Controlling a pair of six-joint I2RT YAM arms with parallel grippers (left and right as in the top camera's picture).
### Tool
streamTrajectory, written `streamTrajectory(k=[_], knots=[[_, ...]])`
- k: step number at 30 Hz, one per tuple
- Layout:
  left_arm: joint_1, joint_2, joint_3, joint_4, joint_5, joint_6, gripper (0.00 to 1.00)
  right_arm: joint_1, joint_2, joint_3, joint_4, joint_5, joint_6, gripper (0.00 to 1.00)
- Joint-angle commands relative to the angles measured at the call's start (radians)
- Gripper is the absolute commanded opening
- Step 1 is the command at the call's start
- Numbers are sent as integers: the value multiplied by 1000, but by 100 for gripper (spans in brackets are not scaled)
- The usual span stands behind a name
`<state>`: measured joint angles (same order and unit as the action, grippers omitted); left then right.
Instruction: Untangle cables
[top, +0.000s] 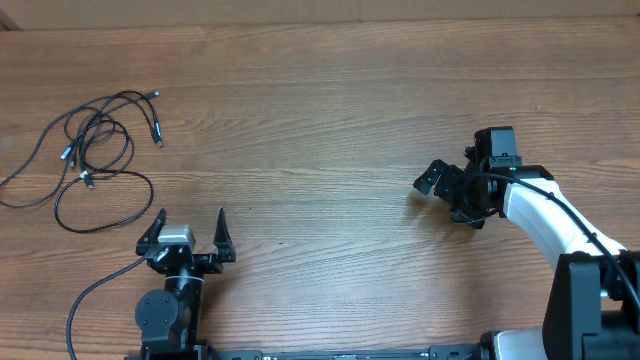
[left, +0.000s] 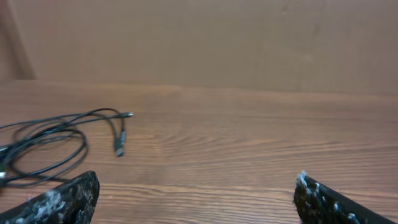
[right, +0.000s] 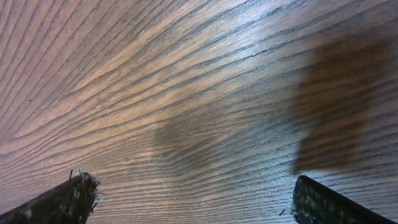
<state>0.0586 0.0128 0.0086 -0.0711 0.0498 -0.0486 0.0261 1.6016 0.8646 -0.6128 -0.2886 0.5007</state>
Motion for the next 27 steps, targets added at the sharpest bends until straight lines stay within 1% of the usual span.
streamTrajectory(k=[1, 27], knots=[[-6, -10, -4, -2, -57, 27, 100, -2, -4, 6, 5, -3, -1, 100], [8, -9, -4, -4, -57, 27, 100, -2, -4, 6, 5, -3, -1, 100]])
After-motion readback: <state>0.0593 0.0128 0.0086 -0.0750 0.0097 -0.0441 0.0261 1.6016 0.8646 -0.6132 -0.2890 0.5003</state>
